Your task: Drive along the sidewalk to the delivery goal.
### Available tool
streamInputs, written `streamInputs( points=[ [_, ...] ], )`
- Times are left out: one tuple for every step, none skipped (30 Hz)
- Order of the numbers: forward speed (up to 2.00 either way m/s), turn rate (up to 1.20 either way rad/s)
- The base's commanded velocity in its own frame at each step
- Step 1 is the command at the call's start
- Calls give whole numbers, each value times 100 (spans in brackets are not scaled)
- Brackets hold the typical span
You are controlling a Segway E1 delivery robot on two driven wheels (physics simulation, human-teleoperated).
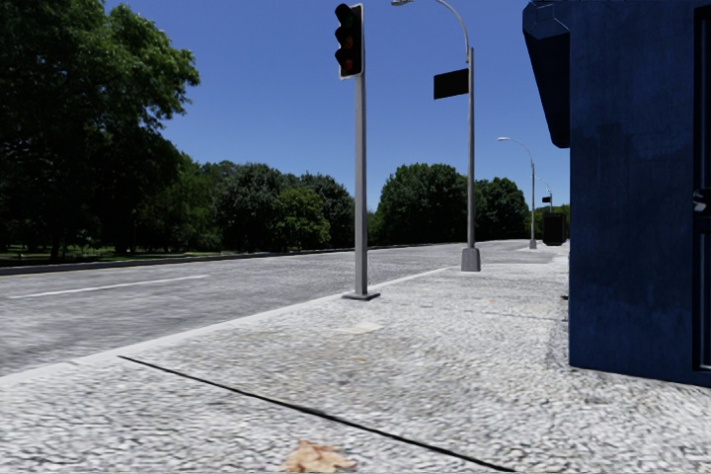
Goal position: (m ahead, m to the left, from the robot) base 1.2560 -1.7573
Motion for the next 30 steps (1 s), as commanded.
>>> streamInputs(
  points=[
    [75, 0],
    [75, 0],
    [75, 0],
    [75, 0],
    [75, 0],
    [75, 0],
    [75, 0],
    [75, 0],
    [75, 0],
    [75, 0],
    [75, 0],
    [105, 0],
    [200, 0],
    [200, 0],
    [200, 0],
    [200, 0],
    [200, 0],
    [200, 0],
    [200, 0],
    [200, 0],
    [200, 0],
    [200, 0],
    [200, 0],
    [200, 0],
    [200, 0],
    [200, 0],
    [200, 0],
    [200, 0],
    [200, 0],
    [200, 0]
  ],
)
